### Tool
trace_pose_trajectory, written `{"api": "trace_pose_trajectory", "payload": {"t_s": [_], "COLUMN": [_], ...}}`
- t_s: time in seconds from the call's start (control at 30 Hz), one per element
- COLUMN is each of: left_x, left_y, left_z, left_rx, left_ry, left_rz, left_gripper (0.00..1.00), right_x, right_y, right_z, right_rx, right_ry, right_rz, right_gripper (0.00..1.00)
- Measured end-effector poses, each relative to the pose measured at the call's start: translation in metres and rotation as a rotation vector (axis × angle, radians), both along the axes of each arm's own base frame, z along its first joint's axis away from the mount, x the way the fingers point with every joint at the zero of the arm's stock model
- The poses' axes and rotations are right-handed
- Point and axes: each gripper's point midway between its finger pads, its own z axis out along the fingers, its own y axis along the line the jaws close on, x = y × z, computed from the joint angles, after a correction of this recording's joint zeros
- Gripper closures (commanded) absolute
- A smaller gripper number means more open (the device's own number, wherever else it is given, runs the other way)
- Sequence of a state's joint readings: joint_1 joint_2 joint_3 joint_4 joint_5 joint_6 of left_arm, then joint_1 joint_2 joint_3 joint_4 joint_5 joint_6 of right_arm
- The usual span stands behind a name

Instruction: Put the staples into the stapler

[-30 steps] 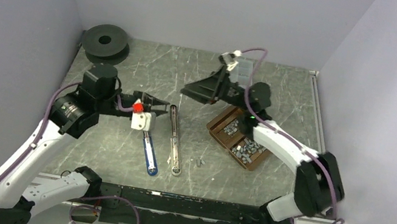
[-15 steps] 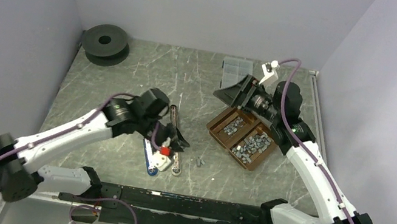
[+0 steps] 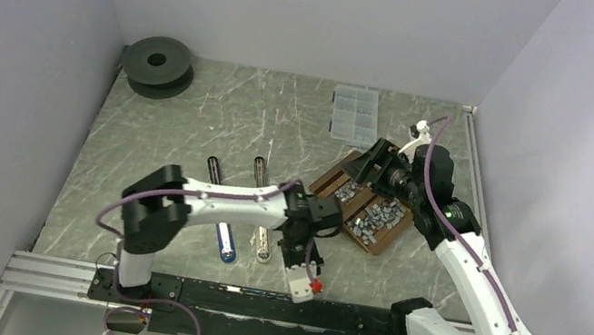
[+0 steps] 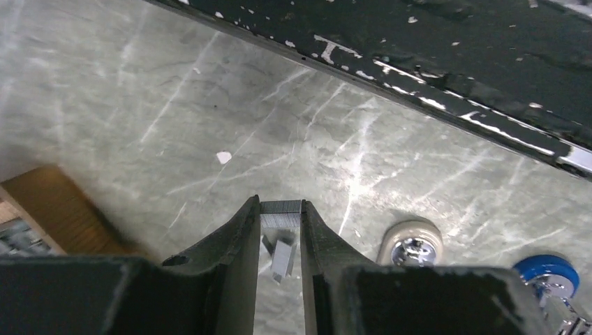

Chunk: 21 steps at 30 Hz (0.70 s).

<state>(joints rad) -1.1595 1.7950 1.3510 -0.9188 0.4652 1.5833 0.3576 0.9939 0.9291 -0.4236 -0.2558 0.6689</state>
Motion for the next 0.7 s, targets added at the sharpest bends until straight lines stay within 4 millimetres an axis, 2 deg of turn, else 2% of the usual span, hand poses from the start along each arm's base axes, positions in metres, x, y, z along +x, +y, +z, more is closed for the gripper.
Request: {"api": "trace_pose_trajectory", "payload": {"t_s": [0.13, 0.27, 0.37, 0.63, 0.7], "left_x": [0.003, 0.007, 0.012, 0.022, 0.026], "left_y": [-0.014, -0.010, -0.013, -0.017, -0.015], "left_z": [-0.030, -0.056, -0.056, -0.056, -0.055], "left_rx": [0.105, 0.190, 0.204, 0.223, 0.230], "left_ry": [-0.042, -0.085, -0.121, -0.176, -0.185], "left_rz": [0.022, 0.064, 0.109, 0.208, 0.236], "left_gripper": [1.00, 0.94, 0.78, 0.14, 0.09], "right_x": [-0.003, -0.008, -0.010, -0.013, -0.015], "right_y": [-0.007, -0.011, -0.014, -0.021, -0.023], "right_z": [0.000, -0.006, -0.010, -0.014, -0.016], "right_rx": [-0.016, -0.032, -0.044, -0.068, -0.079], "right_ry": [-0.012, -0.002, 0.005, 0.011, 0.019], "right_rz": [-0.021, -0.030, -0.033, -0.046, -0.053], "right_gripper": [0.23, 0.22, 0.22, 0.20, 0.20]}}
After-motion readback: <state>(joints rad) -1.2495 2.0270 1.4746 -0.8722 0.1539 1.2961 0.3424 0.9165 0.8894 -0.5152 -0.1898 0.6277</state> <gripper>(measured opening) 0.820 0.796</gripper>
